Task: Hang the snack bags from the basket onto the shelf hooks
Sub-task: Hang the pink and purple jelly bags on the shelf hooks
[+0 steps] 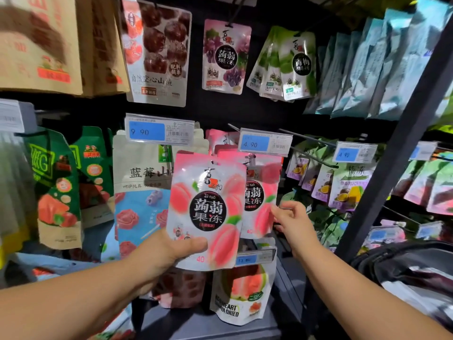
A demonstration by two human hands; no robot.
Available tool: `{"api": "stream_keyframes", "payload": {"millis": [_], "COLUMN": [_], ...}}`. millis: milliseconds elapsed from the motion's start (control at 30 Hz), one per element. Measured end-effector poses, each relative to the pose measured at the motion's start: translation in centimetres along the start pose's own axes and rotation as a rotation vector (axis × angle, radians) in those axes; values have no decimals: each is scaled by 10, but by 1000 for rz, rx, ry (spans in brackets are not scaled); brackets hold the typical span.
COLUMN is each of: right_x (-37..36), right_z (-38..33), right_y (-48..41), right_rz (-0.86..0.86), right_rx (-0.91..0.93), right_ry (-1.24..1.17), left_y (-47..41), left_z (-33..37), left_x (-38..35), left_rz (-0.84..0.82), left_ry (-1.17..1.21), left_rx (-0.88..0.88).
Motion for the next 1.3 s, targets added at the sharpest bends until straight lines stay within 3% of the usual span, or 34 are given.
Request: {"api": "stream_keyframes", "payload": {"millis": [100,167,300,467,633,1300], "right_x": [17,15,-16,-22,-19,-9], "right_z": [-22,-37,-38,-38,-40,-43], "right_y": [9,15,32,39,42,15], "right_rz": [67,0,-295,-347,-437,-155], "right_rx": [157,230,83,-47,23,113], "right_ry": [140,186,-52,-426,-267,-101], "left_y": [-7,-13,-25,-36,-48,-73], "left_z": [-8,-15,-27,-24,-20,-7], "left_x": [-15,-24,-41,-52,-63,-71], "left_rz": [-33,-62,-95,-104,-132,-43], "left_ry": [-7,-12,26,31,45,82], "left_rx": [27,46,94,83,80,41]}}
Point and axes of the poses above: each hand's wrist, its own y-axis away from the middle knuckle, its own x-axis out of the back of the hand, z = x × y, the point moved 9 cm from there along -y, towards the middle knuckle, and after that the axes turned 14 degrees about x, right-handed, at the moved point
